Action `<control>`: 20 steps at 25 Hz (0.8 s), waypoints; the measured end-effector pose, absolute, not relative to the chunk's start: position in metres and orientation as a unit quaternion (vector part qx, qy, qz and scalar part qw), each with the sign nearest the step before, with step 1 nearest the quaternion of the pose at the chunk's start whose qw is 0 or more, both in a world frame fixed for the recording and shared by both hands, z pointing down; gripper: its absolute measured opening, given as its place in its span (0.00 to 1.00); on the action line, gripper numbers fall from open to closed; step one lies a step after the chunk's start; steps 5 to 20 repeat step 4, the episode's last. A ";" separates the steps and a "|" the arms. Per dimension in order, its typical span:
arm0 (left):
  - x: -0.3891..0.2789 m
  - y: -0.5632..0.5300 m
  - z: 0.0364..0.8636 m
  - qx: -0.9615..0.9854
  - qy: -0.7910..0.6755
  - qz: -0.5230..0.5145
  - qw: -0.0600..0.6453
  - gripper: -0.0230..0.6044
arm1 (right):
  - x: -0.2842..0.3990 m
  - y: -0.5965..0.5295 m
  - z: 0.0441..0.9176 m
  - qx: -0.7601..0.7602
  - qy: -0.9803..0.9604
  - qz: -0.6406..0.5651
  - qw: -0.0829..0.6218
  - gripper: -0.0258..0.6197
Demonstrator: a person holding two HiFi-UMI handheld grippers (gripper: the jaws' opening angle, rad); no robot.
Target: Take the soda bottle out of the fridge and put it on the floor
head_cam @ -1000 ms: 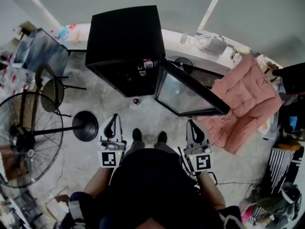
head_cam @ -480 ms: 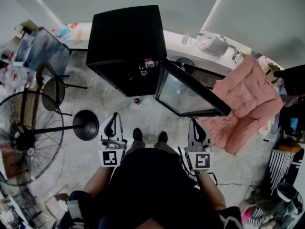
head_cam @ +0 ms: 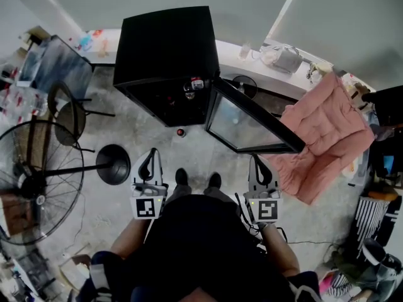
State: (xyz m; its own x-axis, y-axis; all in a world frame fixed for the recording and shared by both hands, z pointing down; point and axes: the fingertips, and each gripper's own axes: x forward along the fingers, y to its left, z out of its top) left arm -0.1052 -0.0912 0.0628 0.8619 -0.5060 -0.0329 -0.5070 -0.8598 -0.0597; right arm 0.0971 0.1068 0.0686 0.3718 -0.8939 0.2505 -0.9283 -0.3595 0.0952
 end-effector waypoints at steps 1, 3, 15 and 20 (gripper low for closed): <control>-0.105 -0.091 0.062 -0.964 0.263 0.008 0.033 0.07 | 0.098 0.106 0.069 0.820 -0.556 0.076 0.111 0.07; -0.104 -0.091 0.063 -0.964 0.263 0.008 0.032 0.07 | 0.100 0.105 0.069 0.820 -0.557 0.074 0.109 0.07; -0.103 -0.091 0.064 -0.964 0.263 0.007 0.033 0.07 | 0.100 0.105 0.069 0.820 -0.557 0.072 0.107 0.07; -0.103 -0.091 0.064 -0.964 0.263 0.007 0.033 0.07 | 0.100 0.105 0.069 0.820 -0.557 0.072 0.107 0.07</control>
